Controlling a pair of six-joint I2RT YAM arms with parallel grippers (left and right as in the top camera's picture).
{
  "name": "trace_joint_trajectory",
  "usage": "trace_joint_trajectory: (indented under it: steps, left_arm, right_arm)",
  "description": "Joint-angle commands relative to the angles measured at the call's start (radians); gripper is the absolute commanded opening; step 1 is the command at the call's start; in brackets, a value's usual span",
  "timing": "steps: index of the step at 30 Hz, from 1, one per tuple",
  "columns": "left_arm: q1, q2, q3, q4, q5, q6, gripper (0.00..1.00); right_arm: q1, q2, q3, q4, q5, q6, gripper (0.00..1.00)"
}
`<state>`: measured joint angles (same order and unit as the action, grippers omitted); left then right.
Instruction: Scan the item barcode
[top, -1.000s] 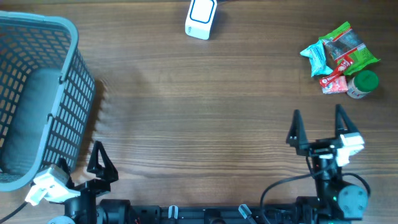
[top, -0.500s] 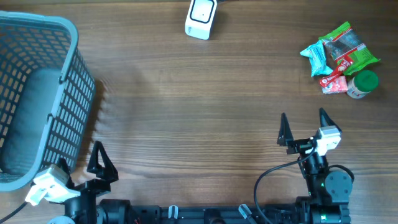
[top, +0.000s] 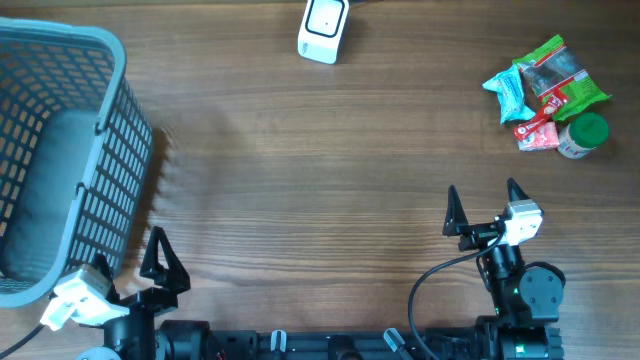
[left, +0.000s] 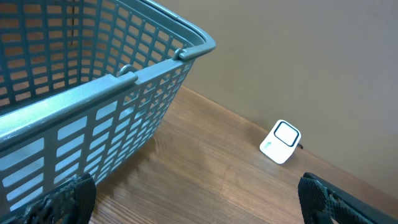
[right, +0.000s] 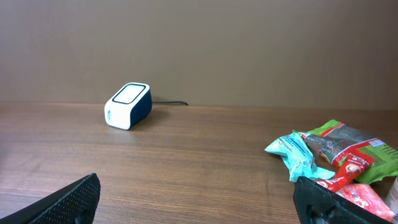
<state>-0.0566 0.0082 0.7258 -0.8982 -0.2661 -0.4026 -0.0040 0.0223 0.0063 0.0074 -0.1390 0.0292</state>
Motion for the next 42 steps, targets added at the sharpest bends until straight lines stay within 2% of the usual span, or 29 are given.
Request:
trace_joint_trajectory:
  steps: [1, 42]
  left_arm:
    - [0.005, -0.003, 0.000, 0.002, 0.004, -0.005, 1.00]
    - [0.005, -0.003, 0.000, -0.016, 0.004, 0.005, 1.00]
  right_arm:
    - [0.006, 0.005, -0.001, 0.004, -0.019, 0.016, 0.99]
    - [0.006, 0.005, -0.001, 0.004, -0.019, 0.016, 1.00]
